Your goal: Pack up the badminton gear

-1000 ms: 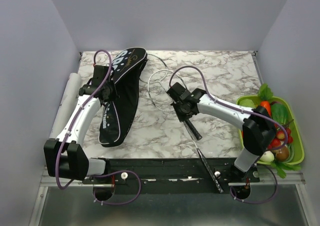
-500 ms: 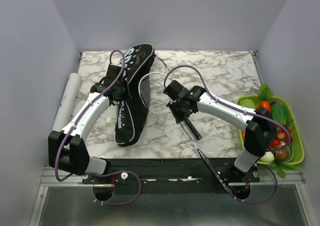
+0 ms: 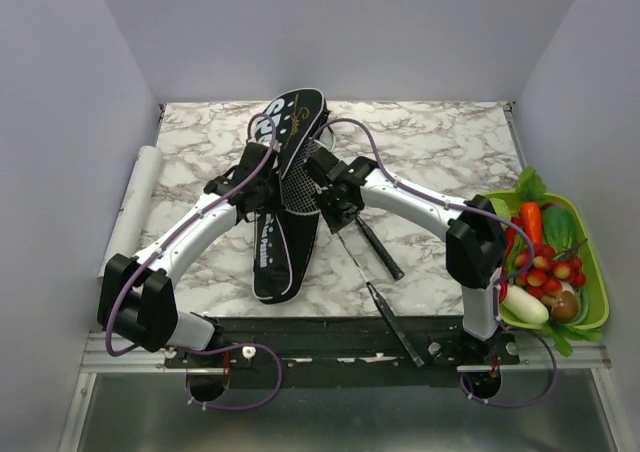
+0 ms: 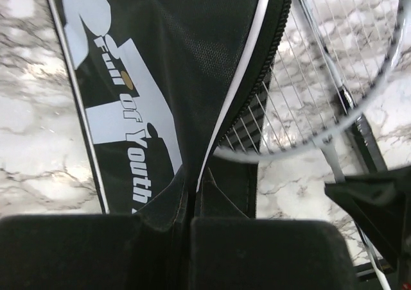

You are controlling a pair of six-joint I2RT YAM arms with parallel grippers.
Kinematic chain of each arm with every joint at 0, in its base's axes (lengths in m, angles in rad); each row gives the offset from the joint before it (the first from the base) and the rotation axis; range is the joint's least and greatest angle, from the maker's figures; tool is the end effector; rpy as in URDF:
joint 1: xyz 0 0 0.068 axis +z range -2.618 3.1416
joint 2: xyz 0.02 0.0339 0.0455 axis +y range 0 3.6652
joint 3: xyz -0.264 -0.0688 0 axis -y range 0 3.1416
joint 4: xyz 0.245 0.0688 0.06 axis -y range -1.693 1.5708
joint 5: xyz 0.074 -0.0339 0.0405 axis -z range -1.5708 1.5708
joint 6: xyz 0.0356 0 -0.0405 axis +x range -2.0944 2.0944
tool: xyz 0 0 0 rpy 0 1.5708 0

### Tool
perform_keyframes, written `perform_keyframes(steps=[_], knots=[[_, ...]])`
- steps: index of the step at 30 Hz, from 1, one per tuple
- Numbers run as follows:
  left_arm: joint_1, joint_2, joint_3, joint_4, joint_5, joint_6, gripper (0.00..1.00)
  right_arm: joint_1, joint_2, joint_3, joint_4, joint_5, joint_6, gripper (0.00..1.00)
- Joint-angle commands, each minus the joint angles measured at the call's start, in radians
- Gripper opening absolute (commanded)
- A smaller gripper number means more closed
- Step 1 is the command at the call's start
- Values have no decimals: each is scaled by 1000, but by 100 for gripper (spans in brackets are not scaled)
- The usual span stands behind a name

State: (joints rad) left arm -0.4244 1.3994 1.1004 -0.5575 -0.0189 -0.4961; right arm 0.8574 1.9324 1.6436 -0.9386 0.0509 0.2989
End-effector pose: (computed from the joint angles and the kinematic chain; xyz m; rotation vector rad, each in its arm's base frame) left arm 0.2724 -0.1223 0.2760 -0.0971 2.4639 -0.3878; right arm 0.2646 0.3030 0.2450 -0.7651 2.7134 0.2070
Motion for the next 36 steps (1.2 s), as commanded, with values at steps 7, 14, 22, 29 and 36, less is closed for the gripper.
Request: perform_keyframes(steps=[7, 14, 22, 29, 36], knots=[[-93, -80, -237, 145, 17, -136, 0, -34, 261, 291, 58, 4, 95, 1], [-125, -94, -352, 228, 108, -168, 0, -75, 427, 481, 155, -89, 118, 1], [-132, -77, -392, 306, 175, -176, 0, -96, 474, 476, 320, -229, 131, 10], [-132, -47, -363, 291, 162, -154, 0, -115, 340, 304, 357, -269, 117, 45], [-132, -10, -321, 272, 137, -141, 0, -121, 76, 35, 284, -171, 17, 59]])
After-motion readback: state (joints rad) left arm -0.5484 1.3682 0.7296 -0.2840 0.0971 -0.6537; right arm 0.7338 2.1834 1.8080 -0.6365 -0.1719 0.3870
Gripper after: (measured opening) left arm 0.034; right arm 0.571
